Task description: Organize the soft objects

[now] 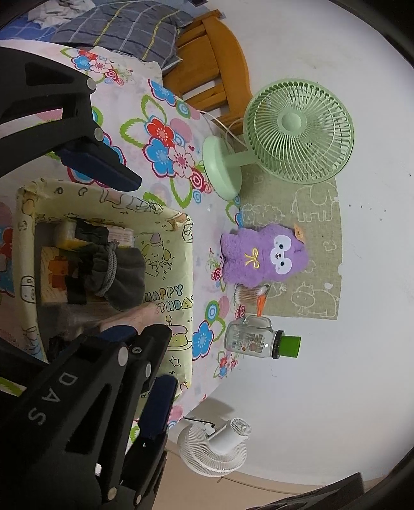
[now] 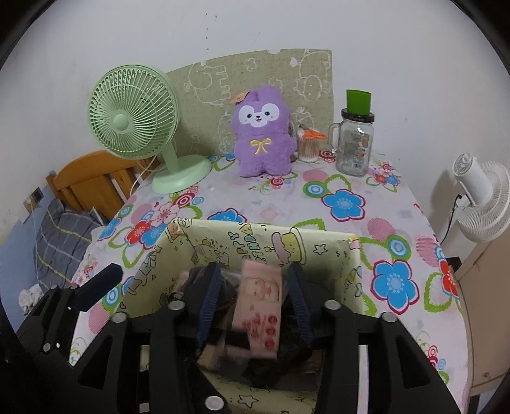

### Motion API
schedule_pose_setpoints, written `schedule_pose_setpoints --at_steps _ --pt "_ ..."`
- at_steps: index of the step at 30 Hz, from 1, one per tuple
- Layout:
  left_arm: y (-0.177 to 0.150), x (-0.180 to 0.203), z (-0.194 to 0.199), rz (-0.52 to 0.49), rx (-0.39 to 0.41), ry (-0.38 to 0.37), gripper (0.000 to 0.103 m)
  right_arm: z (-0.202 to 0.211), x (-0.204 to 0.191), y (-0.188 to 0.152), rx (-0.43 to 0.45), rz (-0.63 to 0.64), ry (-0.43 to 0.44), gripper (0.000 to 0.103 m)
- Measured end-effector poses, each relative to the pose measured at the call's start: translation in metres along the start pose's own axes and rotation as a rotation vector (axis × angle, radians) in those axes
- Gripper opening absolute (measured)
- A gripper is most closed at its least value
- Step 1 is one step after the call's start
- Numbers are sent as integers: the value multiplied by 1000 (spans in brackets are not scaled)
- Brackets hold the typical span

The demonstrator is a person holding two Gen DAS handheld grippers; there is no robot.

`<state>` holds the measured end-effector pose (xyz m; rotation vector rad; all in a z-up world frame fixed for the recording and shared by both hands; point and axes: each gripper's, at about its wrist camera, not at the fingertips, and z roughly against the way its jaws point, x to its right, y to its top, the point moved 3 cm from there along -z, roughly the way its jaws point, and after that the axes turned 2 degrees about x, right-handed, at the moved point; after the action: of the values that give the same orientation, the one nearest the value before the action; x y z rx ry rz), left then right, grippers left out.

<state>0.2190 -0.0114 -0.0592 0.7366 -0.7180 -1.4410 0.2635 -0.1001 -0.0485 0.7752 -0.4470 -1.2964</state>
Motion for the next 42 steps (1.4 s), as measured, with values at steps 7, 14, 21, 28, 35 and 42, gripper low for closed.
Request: schedule_pose_setpoints --at_steps 7,14,21,28,35,42 --pt "-3 -2 14 13 20 -1 93 17 2 -4 32 -3 -9 68" --pt "-6 2 33 13 56 -3 101 43 0 -10 83 16 -37 79" --pt "-11 6 48 11 73 -7 103 64 4 -19 109 10 -55 83" --pt "-17 8 64 16 80 -29 103 84 11 -29 136 -9 -70 84" --pt "-19 8 85 29 100 -55 103 106 18 -37 169 -21 -83 85" --pt "-23 7 104 31 129 -49 103 126 25 -44 203 -33 -95 86"
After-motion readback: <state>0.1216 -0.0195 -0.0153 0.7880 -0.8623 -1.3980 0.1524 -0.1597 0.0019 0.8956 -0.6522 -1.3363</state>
